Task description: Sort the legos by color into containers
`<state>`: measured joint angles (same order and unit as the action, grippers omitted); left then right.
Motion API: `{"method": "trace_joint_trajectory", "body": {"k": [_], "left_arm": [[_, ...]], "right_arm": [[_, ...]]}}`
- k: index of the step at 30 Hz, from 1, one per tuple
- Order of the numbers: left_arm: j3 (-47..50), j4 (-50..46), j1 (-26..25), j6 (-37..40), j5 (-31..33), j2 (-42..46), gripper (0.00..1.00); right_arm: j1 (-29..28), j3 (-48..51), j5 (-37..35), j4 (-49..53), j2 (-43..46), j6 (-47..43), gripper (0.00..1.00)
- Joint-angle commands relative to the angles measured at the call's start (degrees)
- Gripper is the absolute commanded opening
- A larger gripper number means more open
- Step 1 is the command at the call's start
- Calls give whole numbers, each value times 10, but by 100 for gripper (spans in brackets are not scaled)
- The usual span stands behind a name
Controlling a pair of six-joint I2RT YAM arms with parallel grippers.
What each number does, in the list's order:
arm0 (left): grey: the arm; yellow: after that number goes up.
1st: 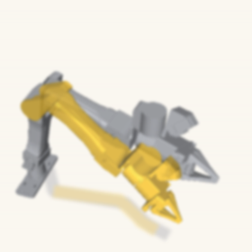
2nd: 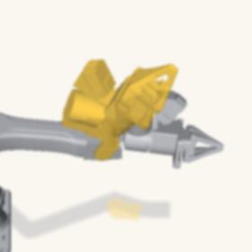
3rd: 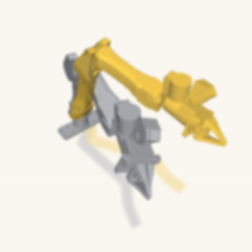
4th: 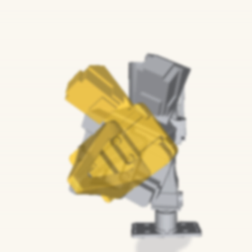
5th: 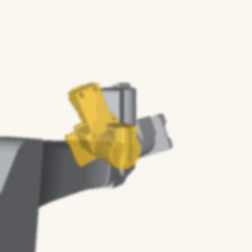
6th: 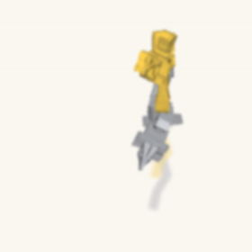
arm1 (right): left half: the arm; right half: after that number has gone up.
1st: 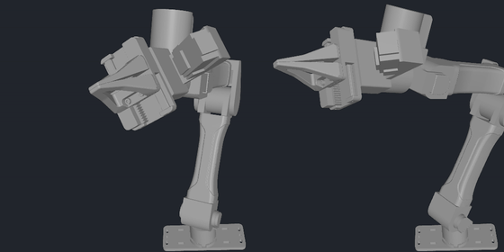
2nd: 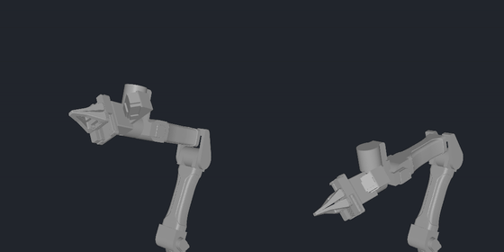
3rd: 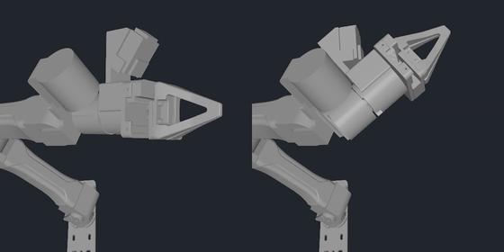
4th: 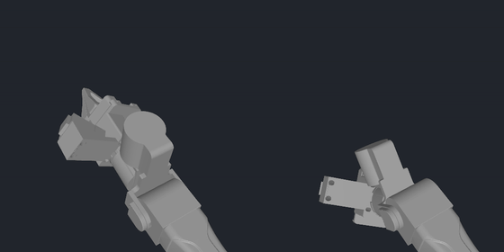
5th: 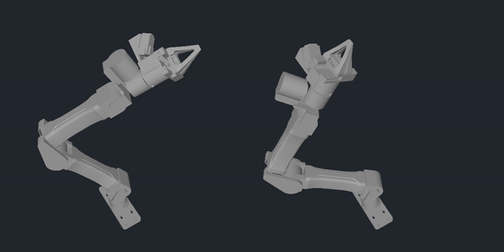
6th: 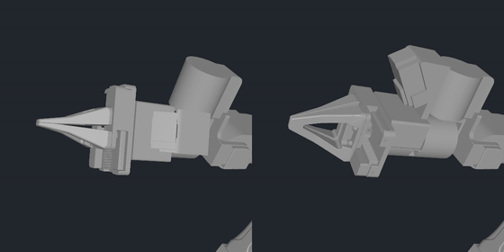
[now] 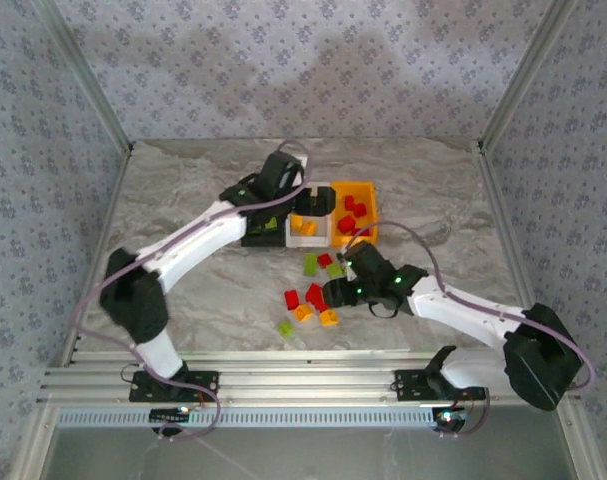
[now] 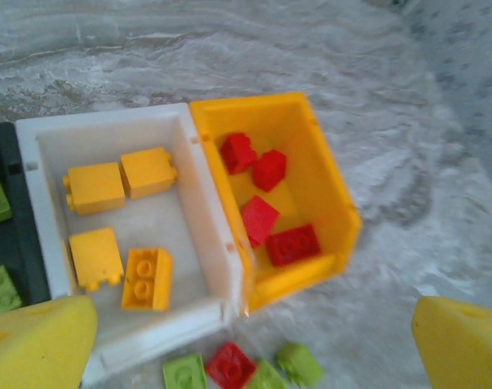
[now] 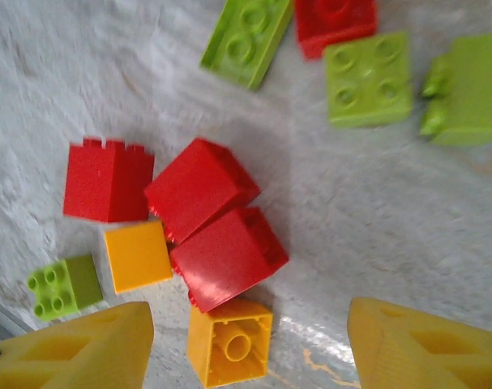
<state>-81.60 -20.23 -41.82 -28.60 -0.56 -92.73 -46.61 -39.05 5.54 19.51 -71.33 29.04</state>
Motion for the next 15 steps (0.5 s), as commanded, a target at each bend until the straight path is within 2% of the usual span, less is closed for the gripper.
{"method": "trace_joint_trajectory", "body": {"k": [1, 10, 15], "left_arm": [[85, 12, -17, -14, 28, 94, 100], [303, -72, -22, -73, 131, 326, 99], [362, -83, -21, -100, 154, 396, 99]], "right_arm": [[-34, -8, -35, 16, -29, -9, 67], [-108, -36, -98, 37, -117, -2, 67], [-127, -59, -127, 49, -163, 6, 67]]}}
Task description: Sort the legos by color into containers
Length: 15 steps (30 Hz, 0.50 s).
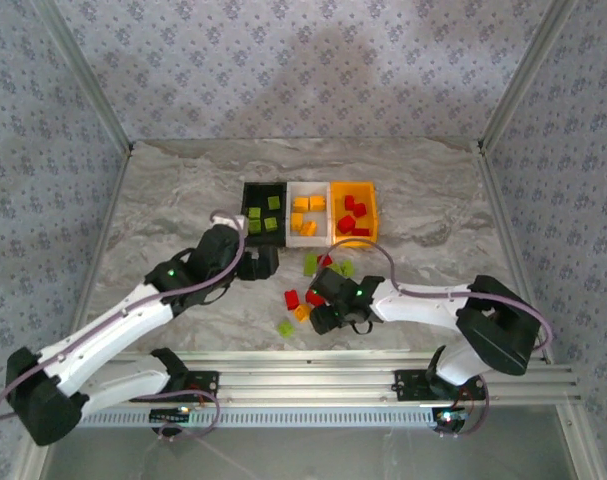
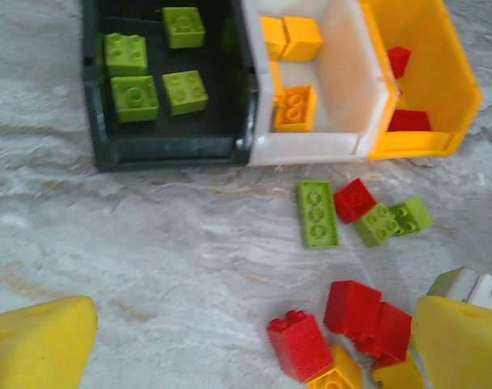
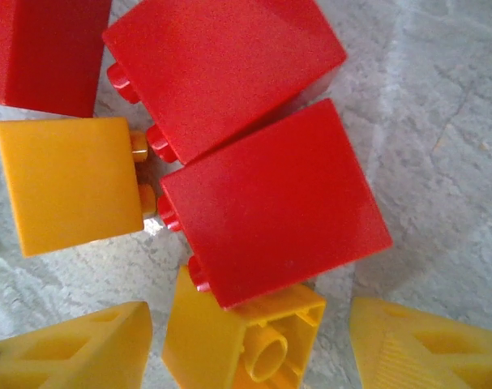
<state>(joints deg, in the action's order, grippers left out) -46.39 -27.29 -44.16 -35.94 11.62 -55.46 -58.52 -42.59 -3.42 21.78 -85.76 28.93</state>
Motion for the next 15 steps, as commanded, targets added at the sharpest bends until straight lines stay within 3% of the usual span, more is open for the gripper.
{"method": "trace_joint_trajectory", "body": {"k": [1, 7, 15], "left_arm": [[14, -20, 3, -32, 38, 28, 99], [24, -45, 2, -45, 54, 33, 99], [37, -38, 2, -47, 60, 43, 99]], "right_arm": [[-11, -30, -45, 36, -28, 9, 66], [-18, -33, -59, 65, -48, 29, 52], [-16, -16, -61, 86, 7, 37, 40]]}}
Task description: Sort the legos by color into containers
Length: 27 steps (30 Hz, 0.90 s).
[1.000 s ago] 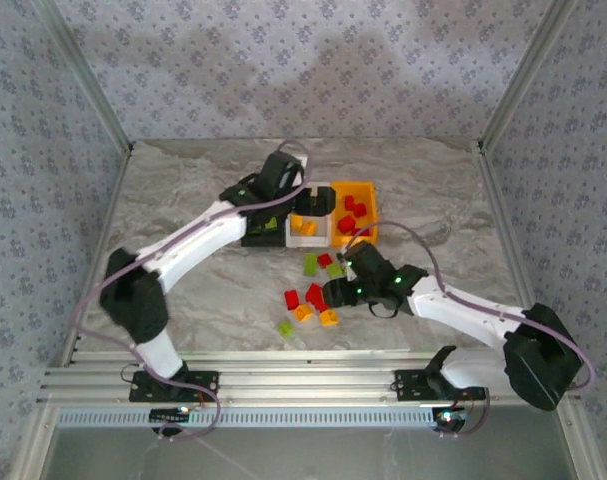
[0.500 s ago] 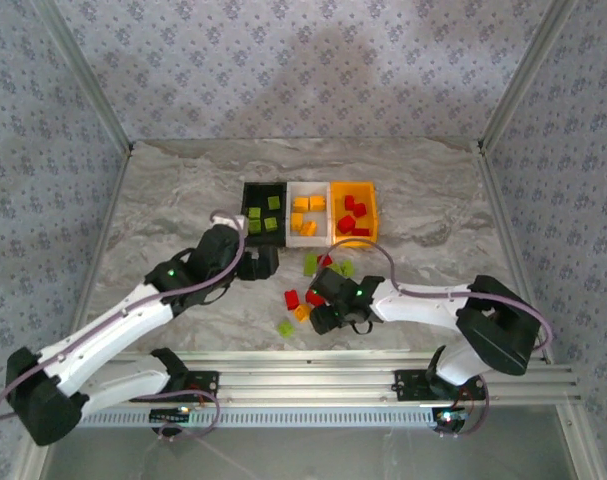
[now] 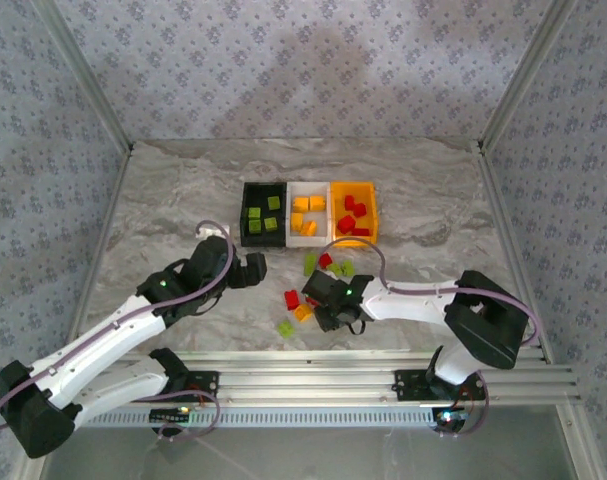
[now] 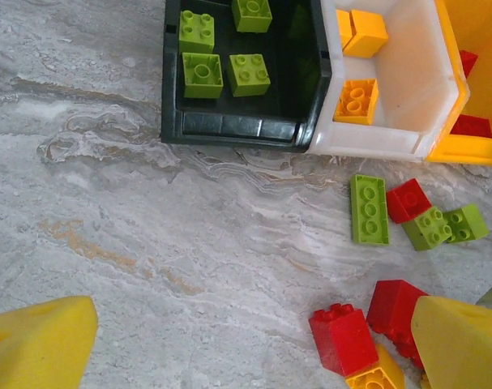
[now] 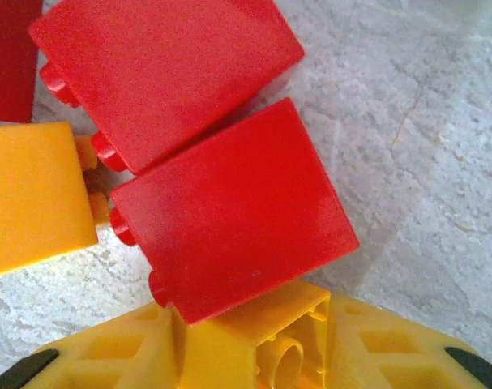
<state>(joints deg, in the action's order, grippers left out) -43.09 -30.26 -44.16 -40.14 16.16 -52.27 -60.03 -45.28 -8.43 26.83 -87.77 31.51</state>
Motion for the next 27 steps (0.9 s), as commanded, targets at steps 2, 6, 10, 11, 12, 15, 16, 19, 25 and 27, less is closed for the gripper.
{"method": "trace_joint_trajectory", "body": {"k": [2, 6, 10, 11, 12, 15, 16, 19, 25, 27], "left_arm": [[6, -9, 2, -5, 14, 11, 99], [15, -7, 2, -7, 15, 14, 99], [27, -4, 4, -12, 14, 20, 99], [29, -2, 4, -14, 14, 21, 100], [32, -2, 3, -15, 16, 21, 100], [40, 0, 4, -20, 20, 22, 100], [42, 1, 3, -21, 20, 23, 100], [46, 2, 3, -20, 16, 26, 99], [56, 5, 3, -13, -3, 26, 99], [60, 5, 3, -14, -7, 26, 99]], "right_arm": [[1, 13, -15, 43, 48, 12, 39], [12, 8, -20, 64, 92, 12, 37], [34, -26, -17, 87, 132, -9, 36], [43, -39, -16, 88, 135, -17, 36], [57, -57, -13, 84, 134, -29, 36], [101, -118, 18, 48, 107, -56, 36], [117, -142, 29, 33, 89, -64, 36], [153, -223, 41, 1, 22, -80, 36], [215, -391, 56, -8, -144, -87, 38], [227, -434, 55, -5, -187, -84, 39]]}}
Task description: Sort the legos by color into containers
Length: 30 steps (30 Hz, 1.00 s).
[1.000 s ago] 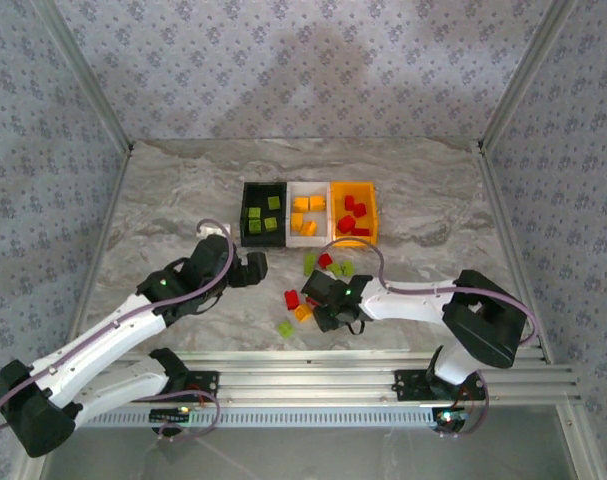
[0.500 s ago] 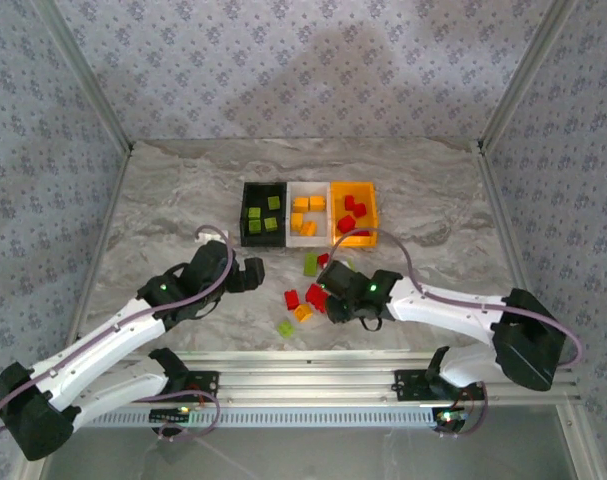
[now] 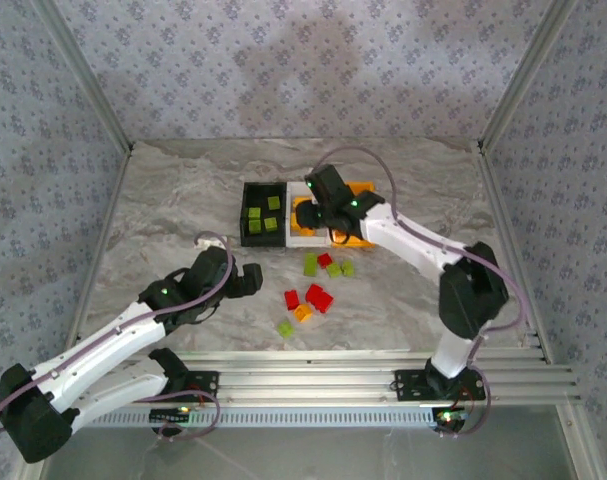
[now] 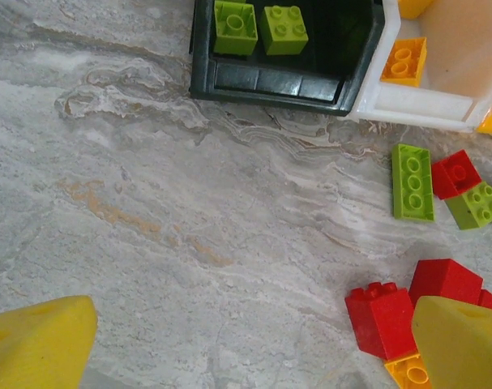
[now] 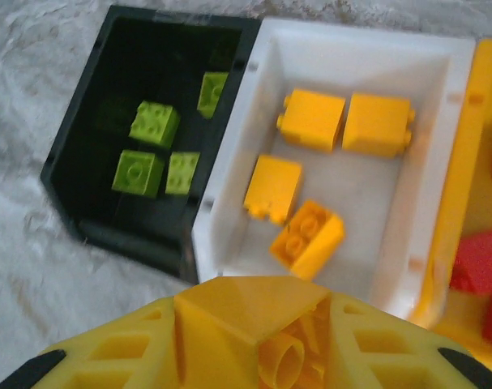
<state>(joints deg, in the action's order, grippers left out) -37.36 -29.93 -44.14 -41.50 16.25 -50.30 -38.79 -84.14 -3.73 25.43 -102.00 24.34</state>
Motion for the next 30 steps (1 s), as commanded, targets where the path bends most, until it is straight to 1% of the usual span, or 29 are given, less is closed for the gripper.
{"method": "trace_joint_trajectory", "body": {"k": [1, 3, 5, 8, 9, 11, 15, 18, 21, 26, 30], "left_arm": [[5, 4, 2, -1, -11, 7, 99], [8, 5, 4, 0, -15, 6, 100], [11, 8, 3, 0, -20, 6, 100], [15, 11, 3, 0, -28, 6, 99], [16, 11, 3, 1, -31, 6, 100], [16, 12, 3, 2, -35, 5, 99], [14, 14, 3, 8, -49, 1, 99], [9, 29, 2, 22, -73, -12, 99], [-5, 51, -2, 37, -106, -53, 96], [-46, 97, -33, 59, -134, -168, 91], [-73, 138, -44, 64, -164, -257, 86]], "right_arm": [[19, -66, 6, 15, -67, -12, 40], [26, -105, 2, 28, -105, -8, 41], [32, -133, 3, 39, -136, -1, 44], [36, -161, 5, 40, -162, 6, 56], [38, -171, 6, 39, -166, 8, 60], [40, -181, 7, 38, -166, 12, 63], [41, -176, 5, 35, -139, 16, 65], [40, -127, 1, 11, -91, 21, 65], [36, -45, 6, -21, -27, 31, 65], [32, 81, 18, -44, 66, 39, 65], [34, 152, 13, -45, 133, 37, 65]]}}
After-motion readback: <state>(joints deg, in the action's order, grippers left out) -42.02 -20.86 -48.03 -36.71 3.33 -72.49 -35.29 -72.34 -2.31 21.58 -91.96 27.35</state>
